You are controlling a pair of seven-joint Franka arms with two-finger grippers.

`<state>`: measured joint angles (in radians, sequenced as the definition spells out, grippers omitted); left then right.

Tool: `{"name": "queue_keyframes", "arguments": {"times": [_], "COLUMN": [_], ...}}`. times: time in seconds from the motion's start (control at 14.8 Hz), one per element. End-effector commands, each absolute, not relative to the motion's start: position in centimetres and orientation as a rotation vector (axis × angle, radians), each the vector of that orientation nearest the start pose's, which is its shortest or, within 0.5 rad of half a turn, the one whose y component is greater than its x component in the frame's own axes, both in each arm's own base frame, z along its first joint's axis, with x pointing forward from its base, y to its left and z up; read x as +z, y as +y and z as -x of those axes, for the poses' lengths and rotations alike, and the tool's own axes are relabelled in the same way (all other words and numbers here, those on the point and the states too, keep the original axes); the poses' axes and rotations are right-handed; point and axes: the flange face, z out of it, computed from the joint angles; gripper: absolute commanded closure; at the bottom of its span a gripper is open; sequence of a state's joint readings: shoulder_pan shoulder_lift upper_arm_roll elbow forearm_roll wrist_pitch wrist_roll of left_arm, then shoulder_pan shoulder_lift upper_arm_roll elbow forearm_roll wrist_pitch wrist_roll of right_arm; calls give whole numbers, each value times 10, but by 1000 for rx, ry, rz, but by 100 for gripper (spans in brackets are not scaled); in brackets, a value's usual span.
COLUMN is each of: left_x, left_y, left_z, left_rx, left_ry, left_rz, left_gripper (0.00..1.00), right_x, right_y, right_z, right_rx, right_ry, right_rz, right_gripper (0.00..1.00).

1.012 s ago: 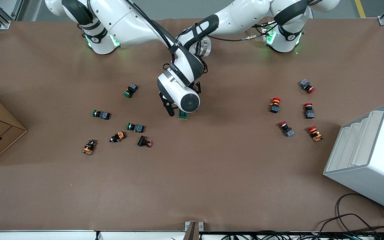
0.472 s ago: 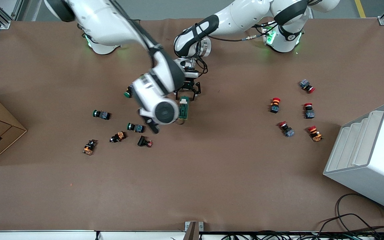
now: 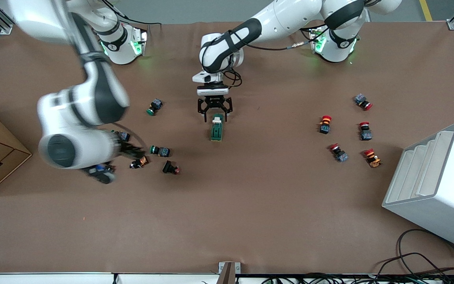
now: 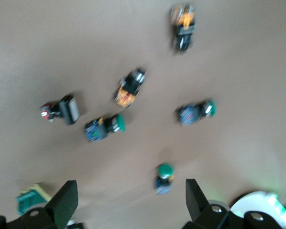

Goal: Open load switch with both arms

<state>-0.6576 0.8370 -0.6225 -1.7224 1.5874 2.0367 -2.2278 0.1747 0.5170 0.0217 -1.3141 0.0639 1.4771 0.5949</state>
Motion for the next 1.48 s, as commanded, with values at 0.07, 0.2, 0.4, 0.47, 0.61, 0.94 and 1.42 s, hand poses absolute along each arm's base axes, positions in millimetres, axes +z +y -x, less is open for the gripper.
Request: {"name": "queue_keyframes", "arguments": {"times": [0.07,0.2,0.4,0.47,0.61,0.94,1.42], "left_x": [258,322,434,466,507,578,662], "left_y": [-612,-603,-542,-515,-447,-333,-127], "left_z": [-346,-391,-466,-488,-533,-577,-574], "left_rx": [-1056,-920,-737,-670,-514,-381,-228], "left_ry": [-218,-280,-368,-393,-394,-211,77], "left_rz": [2920,2966,3052,3093,3119,3083,3138], "left_gripper": [4,4,1,0,0,0,0], "right_x": [448,468,491,502,530,578,595], "right_y": [39,19,-3,-6,-22,-31,-12], "right_z": [-655,-652,-647,-648,-645,-630,-612], "right_rx": [478,433,385,352,288,310,401], "right_ry": [133,37,5,16,59,85,42], "right_rz": [3176,3187,3183,3186,3177,3175,3125], "right_gripper": [0,0,0,0,0,0,0]}}
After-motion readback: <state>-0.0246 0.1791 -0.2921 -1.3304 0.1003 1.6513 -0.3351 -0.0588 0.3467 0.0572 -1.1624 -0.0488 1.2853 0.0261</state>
